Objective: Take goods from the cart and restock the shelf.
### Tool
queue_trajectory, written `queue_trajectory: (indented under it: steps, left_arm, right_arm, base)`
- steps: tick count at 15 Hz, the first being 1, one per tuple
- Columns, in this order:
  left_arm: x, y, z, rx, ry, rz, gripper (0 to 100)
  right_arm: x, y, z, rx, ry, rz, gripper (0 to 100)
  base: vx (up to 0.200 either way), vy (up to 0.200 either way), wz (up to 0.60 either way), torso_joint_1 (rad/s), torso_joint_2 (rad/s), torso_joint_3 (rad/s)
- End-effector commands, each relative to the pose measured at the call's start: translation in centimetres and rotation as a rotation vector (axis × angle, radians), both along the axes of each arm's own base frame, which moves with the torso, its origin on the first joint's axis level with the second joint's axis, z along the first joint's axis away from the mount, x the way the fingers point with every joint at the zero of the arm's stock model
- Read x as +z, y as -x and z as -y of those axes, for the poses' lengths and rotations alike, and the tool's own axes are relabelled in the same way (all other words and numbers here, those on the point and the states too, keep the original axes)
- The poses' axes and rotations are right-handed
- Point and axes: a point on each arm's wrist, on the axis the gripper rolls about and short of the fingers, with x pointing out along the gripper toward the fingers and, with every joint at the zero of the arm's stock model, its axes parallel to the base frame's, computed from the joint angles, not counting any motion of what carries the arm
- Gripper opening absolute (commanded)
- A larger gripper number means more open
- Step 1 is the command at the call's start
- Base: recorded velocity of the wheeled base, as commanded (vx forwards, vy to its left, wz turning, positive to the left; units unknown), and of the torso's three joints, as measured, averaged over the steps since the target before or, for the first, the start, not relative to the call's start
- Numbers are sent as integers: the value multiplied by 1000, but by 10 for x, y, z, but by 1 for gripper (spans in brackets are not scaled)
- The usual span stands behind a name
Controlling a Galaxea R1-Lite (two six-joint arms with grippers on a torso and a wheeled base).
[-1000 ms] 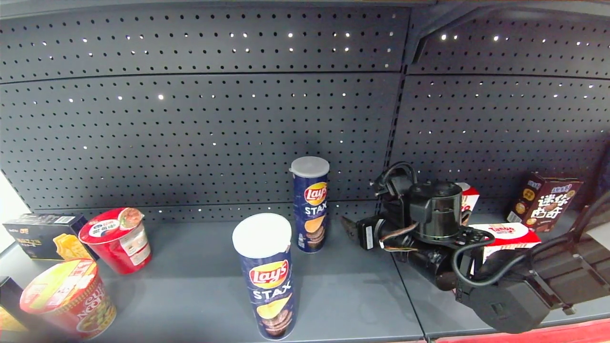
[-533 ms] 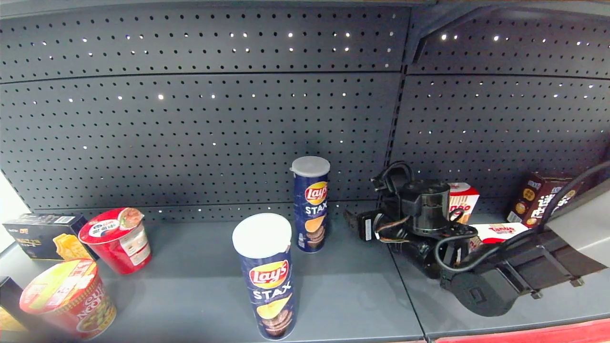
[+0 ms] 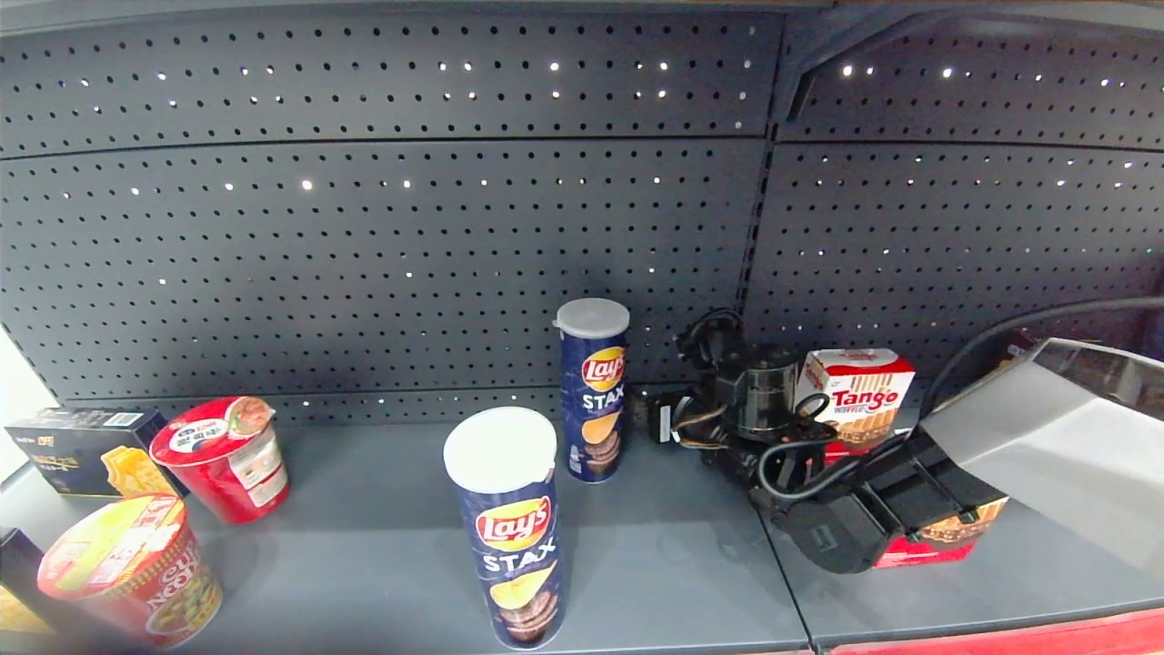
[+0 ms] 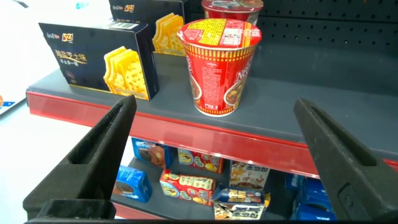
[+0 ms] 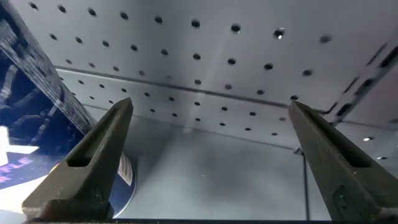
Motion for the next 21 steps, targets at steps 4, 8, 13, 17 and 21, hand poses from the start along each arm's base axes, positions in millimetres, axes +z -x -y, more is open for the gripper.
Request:
queue_trajectory:
  steps: [4, 8, 13, 17, 21]
  left_arm:
    - [0, 0, 0, 1, 0, 0, 100]
    - [0, 0, 0, 1, 0, 0, 100]
    - [0, 0, 0, 1, 0, 0, 100]
    - [0, 0, 0, 1, 0, 0, 100]
    - [0, 0, 0, 1, 0, 0, 100]
  right_arm:
    - [-10, -3, -6, 8, 1, -5, 100]
    - [-11, -1, -8, 16, 1, -5, 100]
    - [-10, 4, -14, 36, -3, 3, 100]
    - [-9, 7, -16, 44, -4, 4, 100]
    - [-9, 12, -19, 56, -6, 11, 100]
  base:
    - [0, 0, 0, 0, 0, 0]
    - [0, 0, 0, 0, 0, 0]
    - [0, 0, 0, 0, 0, 0]
    - [0, 0, 0, 0, 0, 0]
    - [0, 0, 0, 0, 0, 0]
